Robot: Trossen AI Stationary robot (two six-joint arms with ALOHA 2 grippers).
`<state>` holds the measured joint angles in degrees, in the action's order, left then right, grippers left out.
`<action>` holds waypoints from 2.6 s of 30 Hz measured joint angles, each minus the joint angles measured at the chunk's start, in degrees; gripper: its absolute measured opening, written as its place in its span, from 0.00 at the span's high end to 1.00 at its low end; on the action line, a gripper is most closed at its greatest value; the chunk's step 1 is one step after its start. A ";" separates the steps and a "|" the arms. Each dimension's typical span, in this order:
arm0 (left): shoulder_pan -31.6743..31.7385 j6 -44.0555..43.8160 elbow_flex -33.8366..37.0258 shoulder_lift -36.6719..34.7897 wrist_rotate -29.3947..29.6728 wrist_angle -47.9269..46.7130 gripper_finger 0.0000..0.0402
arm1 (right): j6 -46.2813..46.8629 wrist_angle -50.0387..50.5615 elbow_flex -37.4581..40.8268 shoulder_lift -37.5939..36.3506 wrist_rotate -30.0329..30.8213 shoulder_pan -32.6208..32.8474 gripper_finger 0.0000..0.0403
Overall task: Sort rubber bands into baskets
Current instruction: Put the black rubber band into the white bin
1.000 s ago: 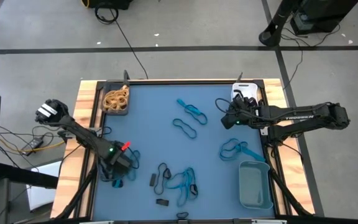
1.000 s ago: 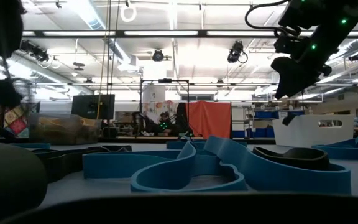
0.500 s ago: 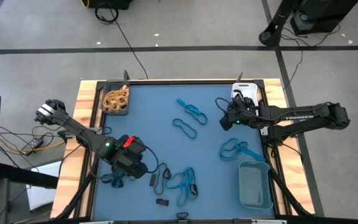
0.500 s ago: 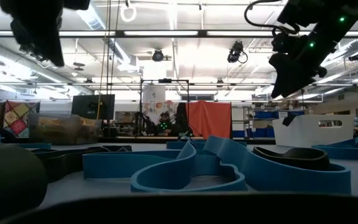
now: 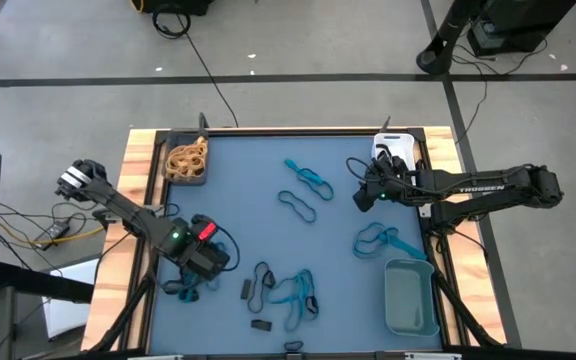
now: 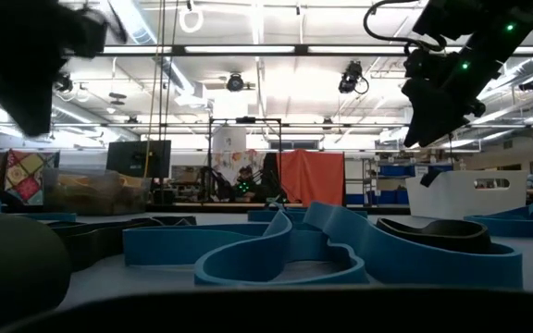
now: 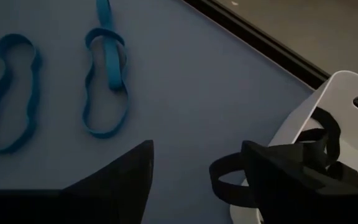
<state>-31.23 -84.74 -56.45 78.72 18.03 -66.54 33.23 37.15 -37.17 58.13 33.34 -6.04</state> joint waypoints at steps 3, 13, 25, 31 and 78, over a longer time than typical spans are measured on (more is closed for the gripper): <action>0.30 -3.27 4.17 0.02 -0.61 1.28 0.49 | 0.00 0.00 0.00 0.00 0.00 0.00 0.38; 0.62 -4.55 16.67 0.02 -11.13 13.64 0.50 | 0.00 -0.64 0.00 0.00 0.00 0.00 0.38; 1.25 -0.40 17.01 0.01 -7.85 15.55 0.95 | -0.28 -1.79 0.00 0.00 -0.02 -0.02 0.39; 1.27 7.24 9.72 0.00 1.79 15.62 0.94 | -0.66 -3.61 0.00 0.00 -2.53 -0.02 0.39; 3.15 15.45 3.39 8.68 -1.91 9.95 0.62 | -18.47 -58.03 0.72 30.91 -43.41 10.12 0.39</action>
<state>-28.08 -69.29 -53.06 87.39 16.12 -56.58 14.76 -20.88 -36.45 89.03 -10.07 4.08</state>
